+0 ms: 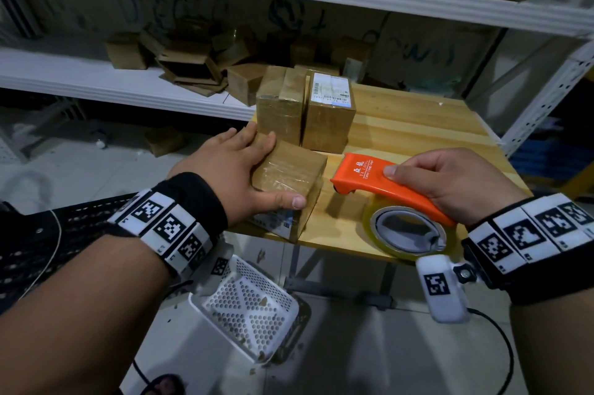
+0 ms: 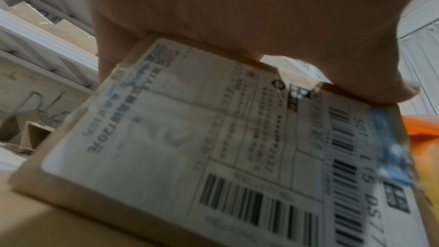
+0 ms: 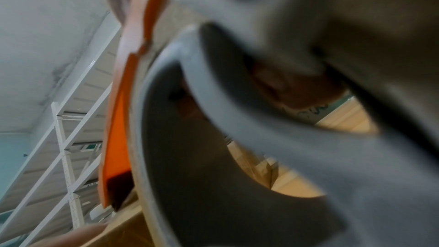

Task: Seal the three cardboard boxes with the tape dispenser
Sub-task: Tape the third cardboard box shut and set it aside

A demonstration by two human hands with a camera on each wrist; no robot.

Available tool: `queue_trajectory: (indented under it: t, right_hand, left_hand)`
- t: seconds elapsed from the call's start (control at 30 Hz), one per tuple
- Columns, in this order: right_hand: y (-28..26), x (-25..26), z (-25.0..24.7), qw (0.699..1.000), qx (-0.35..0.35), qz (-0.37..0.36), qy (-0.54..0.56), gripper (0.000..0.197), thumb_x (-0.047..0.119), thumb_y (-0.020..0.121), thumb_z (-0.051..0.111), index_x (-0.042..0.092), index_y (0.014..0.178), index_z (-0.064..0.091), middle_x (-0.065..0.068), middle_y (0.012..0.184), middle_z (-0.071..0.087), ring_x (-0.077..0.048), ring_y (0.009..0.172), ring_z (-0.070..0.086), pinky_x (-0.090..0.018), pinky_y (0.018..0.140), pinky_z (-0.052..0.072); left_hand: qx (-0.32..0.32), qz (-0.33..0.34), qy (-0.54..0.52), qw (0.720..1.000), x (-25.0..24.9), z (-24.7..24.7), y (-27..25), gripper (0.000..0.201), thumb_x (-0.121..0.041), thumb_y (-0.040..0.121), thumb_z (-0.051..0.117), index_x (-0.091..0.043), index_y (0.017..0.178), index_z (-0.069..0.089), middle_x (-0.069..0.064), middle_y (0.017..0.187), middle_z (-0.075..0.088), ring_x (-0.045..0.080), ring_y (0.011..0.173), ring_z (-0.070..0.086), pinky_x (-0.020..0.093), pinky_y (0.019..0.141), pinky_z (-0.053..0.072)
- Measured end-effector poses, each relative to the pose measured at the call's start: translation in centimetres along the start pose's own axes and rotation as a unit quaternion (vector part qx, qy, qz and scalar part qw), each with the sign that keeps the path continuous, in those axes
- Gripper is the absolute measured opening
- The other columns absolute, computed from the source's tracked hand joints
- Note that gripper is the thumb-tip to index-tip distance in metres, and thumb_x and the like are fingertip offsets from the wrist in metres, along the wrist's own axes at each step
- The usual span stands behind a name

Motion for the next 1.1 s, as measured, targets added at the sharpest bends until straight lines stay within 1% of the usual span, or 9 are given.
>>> queue_trajectory:
  t: [0.23,0.37,0.43,0.5,0.57,0.67,0.83,0.93,1.1]
  right_hand:
    - [-0.5,-1.0,-1.4,1.0,-0.006,0.017,-0.017,0.037,0.059,0.078,0.076,0.023,0.087,0.081,0.001,0.075,0.08,-0.02,0.068,0.078,-0.039,0.074,0.061]
    - [-0.8,-1.0,-1.6,0.998,-0.018,0.027,-0.057,0.036,0.062,0.079,0.075,0.027,0.086,0.079,0.005,0.073,0.078,-0.015,0.066,0.076,-0.034,0.066,0.057]
    - [-0.6,-0.6,-1.3,0.994,-0.033,0.031,-0.103,0.035,0.063,0.082,0.075,0.028,0.086,0.078,0.004,0.078,0.076,-0.017,0.072,0.073,-0.036,0.068,0.056]
    - [-0.3,0.2,-1.0,0.983,-0.051,0.024,-0.174,0.034,0.063,0.085,0.073,0.029,0.089,0.077,0.004,0.088,0.071,-0.019,0.082,0.067,-0.038,0.077,0.056]
    - [-0.2,1.2,-0.8,0.969,-0.072,0.014,-0.235,0.036,0.062,0.088,0.07,0.028,0.096,0.077,0.005,0.092,0.068,-0.019,0.088,0.063,-0.037,0.079,0.053]
    - [-0.2,2.3,-1.1,0.953,-0.094,0.008,-0.288,0.036,0.062,0.089,0.068,0.028,0.101,0.074,0.003,0.09,0.065,-0.021,0.088,0.06,-0.036,0.077,0.048]
    - [0.0,2.6,0.4,0.928,-0.087,0.015,-0.361,0.037,0.064,0.087,0.067,0.027,0.093,0.074,0.007,0.079,0.063,-0.018,0.079,0.058,-0.035,0.069,0.048]
    - [0.2,1.6,0.9,0.918,-0.085,0.036,-0.386,0.039,0.067,0.087,0.065,0.031,0.1,0.073,0.009,0.078,0.057,-0.019,0.081,0.056,-0.035,0.069,0.047]
    - [-0.4,2.4,-1.9,0.916,-0.212,-0.004,-0.341,0.043,0.065,0.096,0.054,0.03,0.112,0.073,0.004,0.075,0.049,-0.021,0.077,0.048,-0.033,0.065,0.039]
  left_hand:
    - [0.004,-0.009,0.001,1.0,-0.2,0.0,0.0,0.142,-0.112,0.038,0.015,-0.041,0.16,0.003,-0.006,0.17,-0.003,0.025,0.156,0.004,0.043,0.124,0.008]
    - [0.001,-0.013,0.004,1.0,-0.6,0.0,0.0,0.142,-0.111,0.038,0.015,-0.04,0.16,0.003,-0.004,0.17,-0.002,0.026,0.156,0.005,0.042,0.124,0.009]
    - [-0.009,-0.018,0.005,1.0,-1.0,0.0,-0.2,0.14,-0.111,0.039,0.014,-0.04,0.16,0.005,-0.003,0.17,-0.001,0.027,0.155,0.007,0.042,0.124,0.01]
    - [-0.025,-0.026,0.006,0.999,-1.4,0.0,-0.3,0.137,-0.111,0.042,0.014,-0.04,0.16,0.007,-0.003,0.17,0.003,0.028,0.154,0.01,0.044,0.123,0.015]
    - [-0.044,-0.031,0.01,0.998,-1.9,0.1,-0.4,0.135,-0.111,0.043,0.012,-0.041,0.158,0.01,-0.002,0.17,0.006,0.029,0.153,0.013,0.047,0.122,0.02]
    - [-0.056,-0.039,0.012,0.998,-2.2,0.3,-0.4,0.134,-0.111,0.044,0.011,-0.04,0.158,0.012,0.0,0.17,0.008,0.03,0.153,0.016,0.047,0.123,0.022]
    - [-0.059,-0.04,0.007,0.997,-2.2,0.2,-0.6,0.134,-0.111,0.044,0.012,-0.041,0.158,0.012,-0.002,0.17,0.008,0.03,0.153,0.016,0.047,0.122,0.023]
    - [-0.054,-0.042,0.003,0.998,-2.2,0.2,-0.7,0.133,-0.111,0.044,0.012,-0.042,0.159,0.011,-0.003,0.17,0.007,0.03,0.153,0.015,0.048,0.121,0.023]
    - [-0.052,-0.044,0.005,0.998,-2.2,0.3,-0.7,0.132,-0.111,0.047,0.012,-0.041,0.159,0.009,-0.002,0.17,0.006,0.031,0.153,0.014,0.048,0.122,0.022]
Point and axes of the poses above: each hand's wrist, its own y-axis towards the middle knuckle, its own z-axis out of the palm, x = y × z, the point moved 9 cm from there along y, towards the middle knuckle
